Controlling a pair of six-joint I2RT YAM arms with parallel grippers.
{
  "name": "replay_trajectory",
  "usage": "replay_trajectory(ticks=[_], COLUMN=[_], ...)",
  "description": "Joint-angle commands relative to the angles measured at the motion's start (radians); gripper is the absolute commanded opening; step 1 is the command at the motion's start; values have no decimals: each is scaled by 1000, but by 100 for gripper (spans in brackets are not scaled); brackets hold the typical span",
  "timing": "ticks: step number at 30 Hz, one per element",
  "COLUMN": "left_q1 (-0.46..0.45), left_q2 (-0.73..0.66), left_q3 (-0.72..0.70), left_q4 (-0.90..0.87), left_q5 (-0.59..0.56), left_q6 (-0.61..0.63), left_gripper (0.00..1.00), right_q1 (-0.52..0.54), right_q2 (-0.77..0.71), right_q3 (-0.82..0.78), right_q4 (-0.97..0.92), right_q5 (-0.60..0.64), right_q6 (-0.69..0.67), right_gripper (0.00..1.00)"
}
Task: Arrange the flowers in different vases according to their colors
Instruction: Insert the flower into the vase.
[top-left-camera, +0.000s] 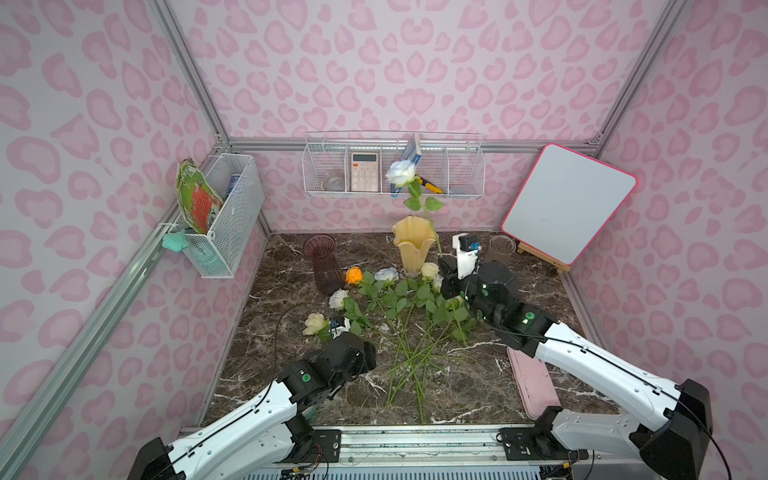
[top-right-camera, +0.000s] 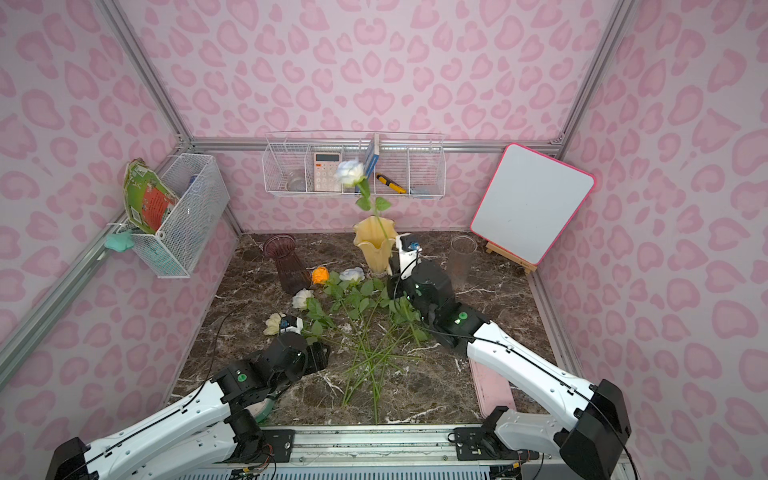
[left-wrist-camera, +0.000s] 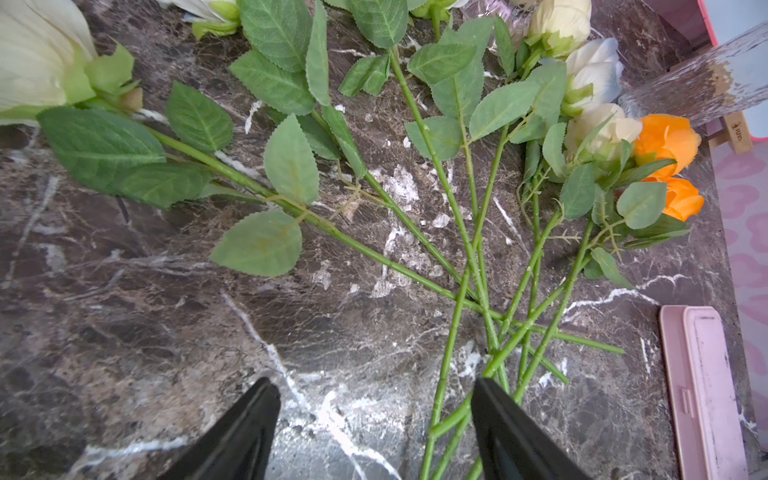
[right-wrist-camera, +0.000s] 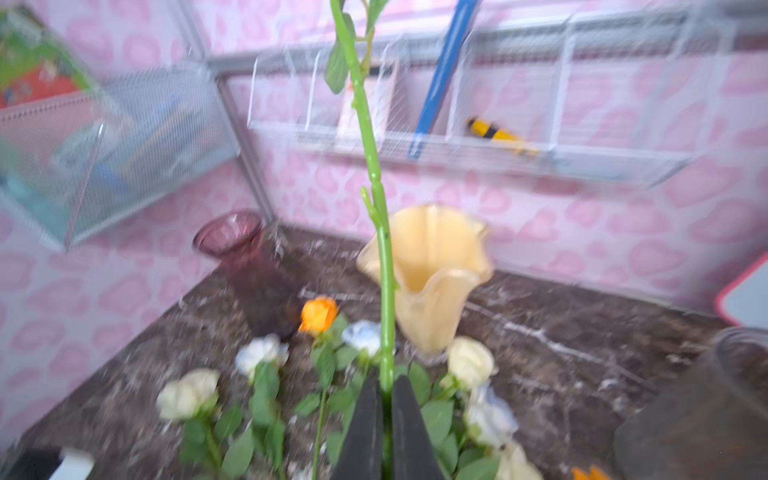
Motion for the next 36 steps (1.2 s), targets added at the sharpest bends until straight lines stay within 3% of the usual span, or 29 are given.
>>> replay_trajectory(ticks=[1,8,15,29,36], left_q1=[0,0,1,36,47], left_q2=[26,120,222,323,339], left_q3=[16,42,60,61,68], left_q4=[33,74,138,204,210], left_q5=[17,30,53,98,96], left_q6=[10,35,47,56,56], left_gripper=[78,78,78,78,78], right_q1=[-92,-240,-373,-491,-529], right_q2=[12,111,181,404,467], right_q3=[37,92,96,233,196], right_q4=[202,494,694,794,824], right_q5=[34,184,211,194,160], right_q6=[-73,-187,-210,-297,-272], right_gripper=[0,0,0,0,0])
